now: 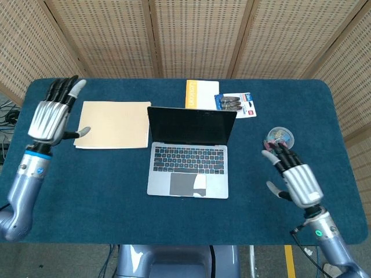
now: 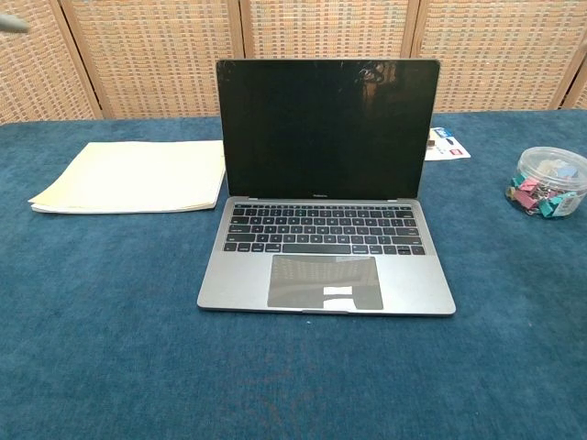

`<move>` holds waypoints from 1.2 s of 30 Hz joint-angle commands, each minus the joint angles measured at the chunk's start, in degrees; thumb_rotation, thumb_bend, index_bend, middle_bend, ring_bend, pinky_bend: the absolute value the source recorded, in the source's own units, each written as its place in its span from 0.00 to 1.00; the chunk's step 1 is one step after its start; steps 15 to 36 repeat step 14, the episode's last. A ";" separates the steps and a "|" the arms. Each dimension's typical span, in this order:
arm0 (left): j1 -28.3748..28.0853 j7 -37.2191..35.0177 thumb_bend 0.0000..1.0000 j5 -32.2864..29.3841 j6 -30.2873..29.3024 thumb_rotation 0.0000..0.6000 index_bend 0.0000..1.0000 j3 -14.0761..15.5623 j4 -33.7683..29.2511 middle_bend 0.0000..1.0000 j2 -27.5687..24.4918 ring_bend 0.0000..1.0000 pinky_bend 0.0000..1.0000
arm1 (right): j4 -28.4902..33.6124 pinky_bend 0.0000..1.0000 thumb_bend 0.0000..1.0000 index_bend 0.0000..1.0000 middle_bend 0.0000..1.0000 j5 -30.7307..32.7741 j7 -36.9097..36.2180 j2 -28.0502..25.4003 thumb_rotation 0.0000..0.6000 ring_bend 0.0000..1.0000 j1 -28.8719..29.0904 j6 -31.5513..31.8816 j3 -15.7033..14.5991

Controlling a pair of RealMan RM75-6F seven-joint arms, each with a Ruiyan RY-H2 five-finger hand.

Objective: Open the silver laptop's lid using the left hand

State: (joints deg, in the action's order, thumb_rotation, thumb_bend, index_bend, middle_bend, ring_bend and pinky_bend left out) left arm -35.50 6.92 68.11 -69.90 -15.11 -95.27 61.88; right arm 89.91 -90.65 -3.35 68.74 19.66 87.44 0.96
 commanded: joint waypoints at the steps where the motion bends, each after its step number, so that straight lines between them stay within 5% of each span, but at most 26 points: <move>1: 8.30 -6.91 0.00 3.83 -5.87 1.00 0.00 5.56 -3.51 0.00 -4.29 0.00 0.00 | -2.72 0.01 0.00 0.03 0.00 3.21 -3.43 -0.60 1.00 0.00 -6.90 6.95 0.72; 8: 19.05 -8.73 0.00 5.04 -12.93 1.00 0.00 12.30 -8.79 0.00 -5.85 0.00 0.00 | -1.87 0.00 0.00 0.01 0.00 2.66 -5.98 -0.66 1.00 0.00 -13.55 12.84 -1.43; 14: 26.11 -12.47 0.00 12.49 -20.67 1.00 0.00 16.63 -5.61 0.00 -2.12 0.00 0.00 | -2.40 0.00 0.00 0.01 0.00 -0.03 -5.09 -0.15 1.00 0.00 -17.04 15.98 -3.08; 36: 26.11 -12.47 0.00 12.49 -20.67 1.00 0.00 16.63 -5.61 0.00 -2.12 0.00 0.00 | -2.40 0.00 0.00 0.01 0.00 -0.03 -5.09 -0.15 1.00 0.00 -17.04 15.98 -3.08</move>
